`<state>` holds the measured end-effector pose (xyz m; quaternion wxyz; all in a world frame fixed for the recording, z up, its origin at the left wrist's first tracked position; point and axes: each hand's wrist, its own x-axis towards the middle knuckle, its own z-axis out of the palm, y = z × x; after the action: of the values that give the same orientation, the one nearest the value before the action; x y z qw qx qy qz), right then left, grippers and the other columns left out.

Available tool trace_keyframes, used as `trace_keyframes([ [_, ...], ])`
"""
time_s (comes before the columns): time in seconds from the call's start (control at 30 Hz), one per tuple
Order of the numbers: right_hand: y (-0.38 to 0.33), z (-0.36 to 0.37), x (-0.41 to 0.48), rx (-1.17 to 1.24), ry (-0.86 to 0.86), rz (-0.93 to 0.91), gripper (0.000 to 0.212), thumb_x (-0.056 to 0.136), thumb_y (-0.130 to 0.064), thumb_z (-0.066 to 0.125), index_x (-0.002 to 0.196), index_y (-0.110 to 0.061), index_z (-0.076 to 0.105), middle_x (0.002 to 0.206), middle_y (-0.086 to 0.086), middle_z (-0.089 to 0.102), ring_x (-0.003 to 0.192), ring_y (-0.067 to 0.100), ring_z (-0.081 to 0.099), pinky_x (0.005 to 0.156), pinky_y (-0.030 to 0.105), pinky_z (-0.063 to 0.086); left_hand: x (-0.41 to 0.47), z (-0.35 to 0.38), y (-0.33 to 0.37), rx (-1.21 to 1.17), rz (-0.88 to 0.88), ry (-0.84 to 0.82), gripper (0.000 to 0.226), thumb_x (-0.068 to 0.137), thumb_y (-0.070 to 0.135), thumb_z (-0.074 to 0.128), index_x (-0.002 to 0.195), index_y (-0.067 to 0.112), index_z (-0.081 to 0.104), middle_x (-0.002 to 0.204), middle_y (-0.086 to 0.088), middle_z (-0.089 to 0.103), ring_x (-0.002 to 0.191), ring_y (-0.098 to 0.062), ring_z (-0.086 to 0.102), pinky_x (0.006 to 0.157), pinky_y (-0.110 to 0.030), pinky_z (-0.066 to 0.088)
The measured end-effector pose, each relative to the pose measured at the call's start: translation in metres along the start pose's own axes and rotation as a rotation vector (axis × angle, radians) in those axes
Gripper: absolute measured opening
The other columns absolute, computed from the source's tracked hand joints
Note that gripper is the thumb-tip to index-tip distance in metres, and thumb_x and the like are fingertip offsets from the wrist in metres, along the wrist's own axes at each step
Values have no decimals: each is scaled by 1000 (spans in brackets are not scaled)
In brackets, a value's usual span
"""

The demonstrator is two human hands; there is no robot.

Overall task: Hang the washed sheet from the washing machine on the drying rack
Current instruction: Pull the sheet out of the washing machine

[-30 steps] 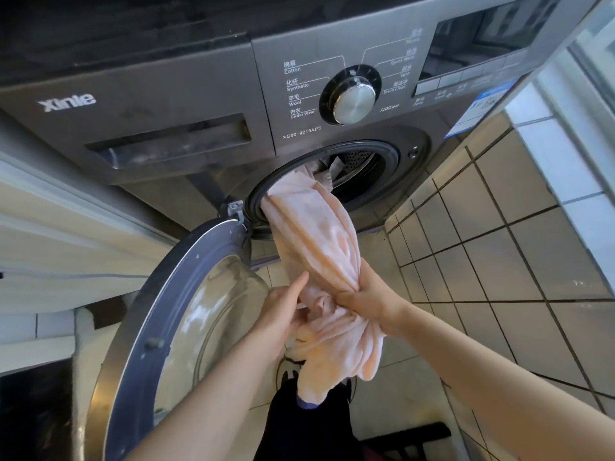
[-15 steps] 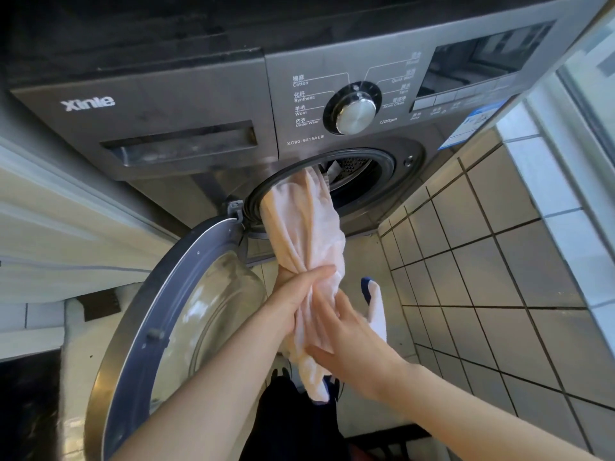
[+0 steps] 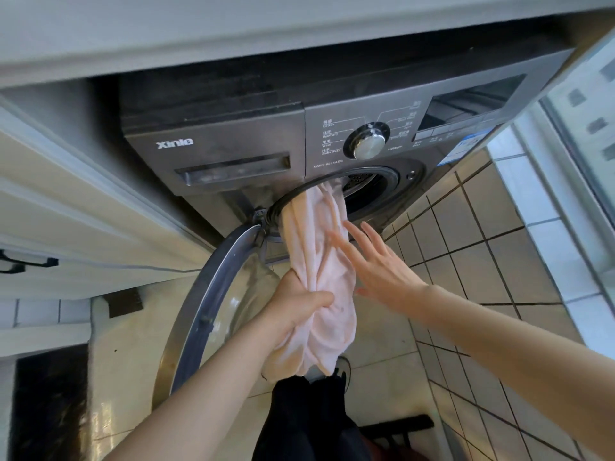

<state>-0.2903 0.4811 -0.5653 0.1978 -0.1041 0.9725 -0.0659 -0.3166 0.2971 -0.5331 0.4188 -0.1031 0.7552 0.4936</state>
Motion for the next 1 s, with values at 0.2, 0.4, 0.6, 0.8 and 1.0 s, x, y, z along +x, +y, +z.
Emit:
trace_keyframes([
  [0.2, -6, -33, 32, -86, -23, -187, 124, 70, -49, 77, 148, -35, -18, 160, 5, -9, 146, 37, -9, 118, 54, 8, -42, -30, 11, 112, 53, -171, 48, 68, 14, 70, 114, 19, 56, 101, 5, 64, 93, -7, 60, 83, -29, 53],
  [0.4, -22, -48, 52, -163, -156, -362, 127, 62, -58, 79, 145, -47, -17, 159, -3, -9, 145, 40, -9, 114, 63, 5, -77, -57, 10, 283, 92, -288, 56, 65, 21, 68, 118, 24, 53, 112, 5, 63, 104, -9, 60, 92, -33, 52],
  [0.6, -31, -47, 73, -221, -217, -521, 119, 62, -52, 79, 147, -44, -5, 159, -7, -3, 145, 37, -4, 113, 61, 11, -103, -67, 5, 374, 53, -239, 38, 61, 31, 69, 92, 11, 60, 82, -3, 64, 74, -13, 62, 64, -29, 50],
  [0.8, -35, -43, 83, -179, -272, -658, 65, 81, -50, 60, 139, -35, 33, 151, -5, 32, 144, 30, 17, 112, 55, 13, -130, -66, -8, 331, 12, -35, 29, 59, 31, 66, 81, 15, 55, 72, 4, 54, 66, -17, 55, 59, -25, 39],
  [1.0, -12, -53, 77, -96, -305, -687, 70, 78, -41, 69, 130, -31, 24, 109, 5, 60, 106, 29, 49, 92, 42, 45, -163, -55, -21, 219, 36, 302, 79, 66, 22, 68, 129, 55, 33, 114, 15, 53, 103, -8, 55, 84, -37, 52],
])
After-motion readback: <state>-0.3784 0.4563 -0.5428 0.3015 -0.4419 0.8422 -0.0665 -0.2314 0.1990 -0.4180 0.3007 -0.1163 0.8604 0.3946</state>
